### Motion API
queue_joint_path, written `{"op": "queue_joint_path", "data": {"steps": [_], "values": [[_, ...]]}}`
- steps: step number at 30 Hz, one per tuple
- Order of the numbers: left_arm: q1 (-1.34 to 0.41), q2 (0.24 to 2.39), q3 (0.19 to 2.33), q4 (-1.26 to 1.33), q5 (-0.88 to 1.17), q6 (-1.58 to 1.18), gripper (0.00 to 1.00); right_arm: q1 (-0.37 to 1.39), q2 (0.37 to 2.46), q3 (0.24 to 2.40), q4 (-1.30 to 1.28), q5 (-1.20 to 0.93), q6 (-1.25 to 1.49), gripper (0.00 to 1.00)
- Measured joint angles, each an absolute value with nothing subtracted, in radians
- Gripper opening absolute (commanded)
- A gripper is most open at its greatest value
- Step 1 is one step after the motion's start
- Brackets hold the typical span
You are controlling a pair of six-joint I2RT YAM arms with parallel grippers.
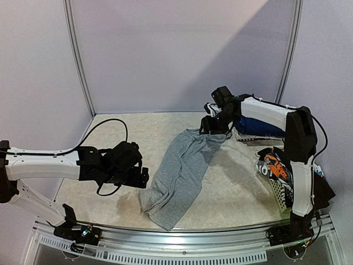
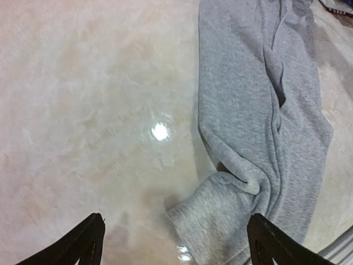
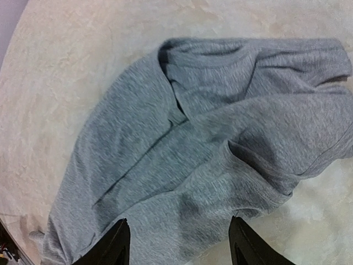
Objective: Fold and stack the mixed laundry pile
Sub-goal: Rotate the rectangle-folded tank top at the center of the board.
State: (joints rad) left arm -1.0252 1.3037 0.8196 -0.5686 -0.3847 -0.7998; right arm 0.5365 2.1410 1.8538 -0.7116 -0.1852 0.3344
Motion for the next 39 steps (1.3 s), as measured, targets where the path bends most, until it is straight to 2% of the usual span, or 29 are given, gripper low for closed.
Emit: {"op": "queue_joint_path", "data": {"steps": [8,13,22,32,39], "values": [[-1.025,1.308,0.834,-0.577,-0.531,-0.699,0.94,0.543,2.222,1.794,-0.677,-0.175,0.364,0.59],[-1.025,1.374,0.835,-0.525,-0.542,-0.652,0.88,0.542,2.316,1.844,-0.67,-0.181,0.365,0.59],[-0.995,1.562,0.885,-0.443,-0.427,-0.574,0.82,0.49,2.484,2.091,-0.683,-0.258,0.36,0.56],[-0.96,1.612,0.917,-0.439,-0.301,-0.55,0.81,0.369,2.738,2.501,-0.725,-0.426,0.343,0.58],[-0.958,1.612,0.935,-0.477,-0.244,-0.561,0.76,0.294,2.771,2.535,-0.659,-0.501,0.354,0.62]]}}
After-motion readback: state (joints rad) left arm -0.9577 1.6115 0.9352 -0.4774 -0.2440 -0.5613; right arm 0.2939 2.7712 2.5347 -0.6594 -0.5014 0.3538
